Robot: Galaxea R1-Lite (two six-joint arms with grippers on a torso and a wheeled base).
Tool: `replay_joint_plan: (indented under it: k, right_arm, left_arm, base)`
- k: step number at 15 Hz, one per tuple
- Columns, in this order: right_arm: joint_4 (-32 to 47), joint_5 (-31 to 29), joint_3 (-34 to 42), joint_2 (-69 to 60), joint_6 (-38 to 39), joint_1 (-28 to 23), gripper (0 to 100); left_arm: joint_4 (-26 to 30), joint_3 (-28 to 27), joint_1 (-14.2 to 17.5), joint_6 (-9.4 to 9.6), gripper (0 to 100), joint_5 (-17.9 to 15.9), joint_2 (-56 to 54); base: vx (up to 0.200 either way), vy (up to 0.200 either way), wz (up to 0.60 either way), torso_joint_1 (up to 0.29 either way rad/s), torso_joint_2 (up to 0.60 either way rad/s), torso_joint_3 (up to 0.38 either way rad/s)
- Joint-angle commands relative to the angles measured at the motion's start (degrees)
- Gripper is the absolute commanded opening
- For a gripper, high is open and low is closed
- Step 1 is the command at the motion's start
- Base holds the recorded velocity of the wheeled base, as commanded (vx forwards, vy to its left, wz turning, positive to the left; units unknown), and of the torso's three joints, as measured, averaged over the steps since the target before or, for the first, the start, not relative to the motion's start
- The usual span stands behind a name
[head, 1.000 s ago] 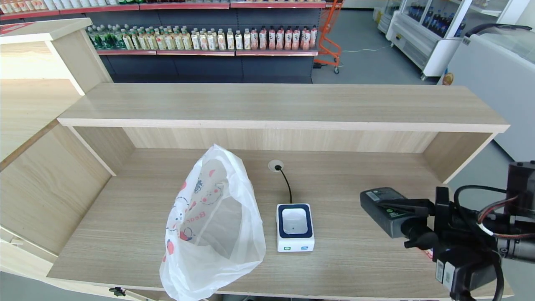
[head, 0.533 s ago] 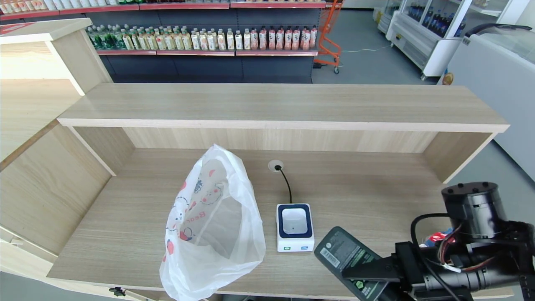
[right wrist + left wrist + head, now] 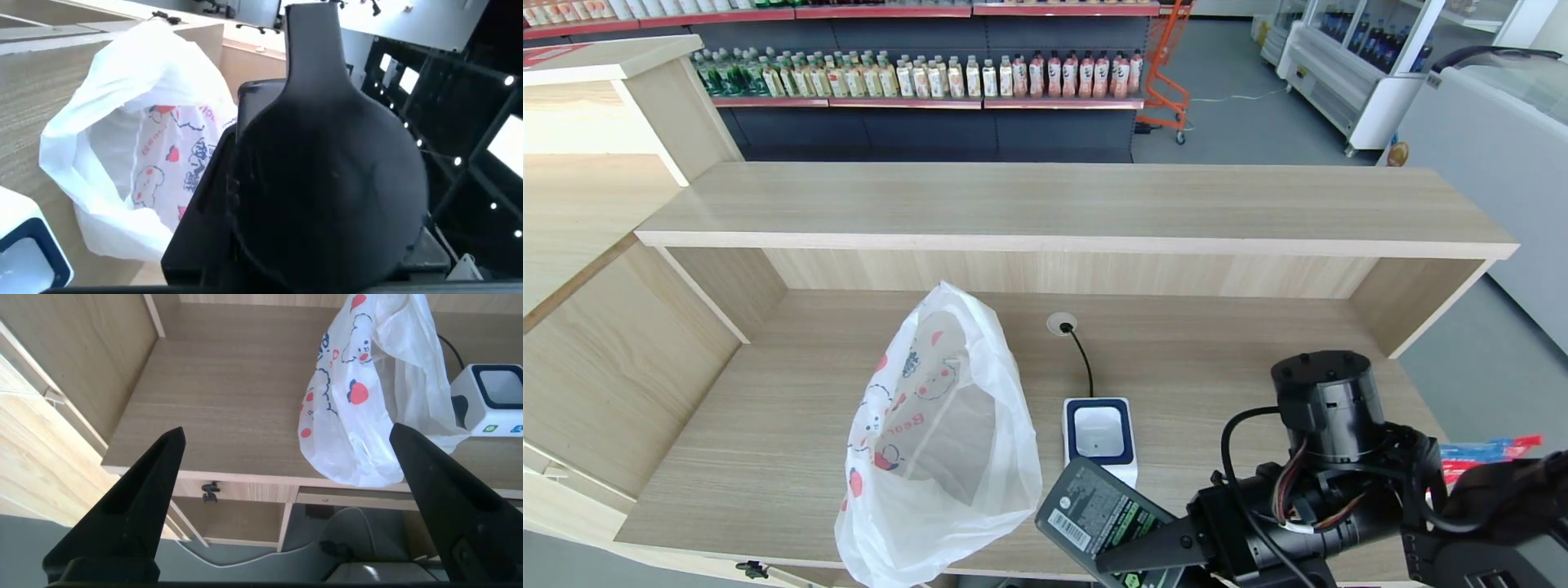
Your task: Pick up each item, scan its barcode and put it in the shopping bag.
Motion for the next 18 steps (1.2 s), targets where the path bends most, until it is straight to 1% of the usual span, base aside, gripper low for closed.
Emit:
replay_joint_plan:
  k: [1,5,8,11,18]
  right_arm:
    - [-0.3,0.0,-0.3,1.6,-0.1,0.0,0]
    - [-4.8,0.4,-1.7,3.6,0.2,-1.1,0]
    - [-4.8,0.4,-2.3,4.2,0.2,-1.1,0]
    - [-4.8,1.9,-2.9,5.2,0.2,-2.0,0]
    - [-4.7,1.9,-3.6,5.8,0.5,-1.9,0]
  left_arm:
    - [0.0,0.0,0.0,0.00,100,0.0,0.0]
    - [0.0,0.0,0.0,-0.09,100,0.0,0.0]
    - [0.0,0.0,0.0,0.00,100,0.0,0.0]
    - [0.0,0.0,0.0,0.00,100,0.0,0.0]
    - [0.0,0.0,0.0,0.00,100,0.0,0.0]
  base:
    - [0.000,0.000,0.00,0.000,0.00,0.000]
    - [0.000,0.000,0.00,0.000,0.00,0.000]
    - [0.000,0.000,0.00,0.000,0.00,0.000]
    - [0.000,0.000,0.00,0.000,0.00,0.000]
    - [0.000,0.000,0.00,0.000,0.00,0.000]
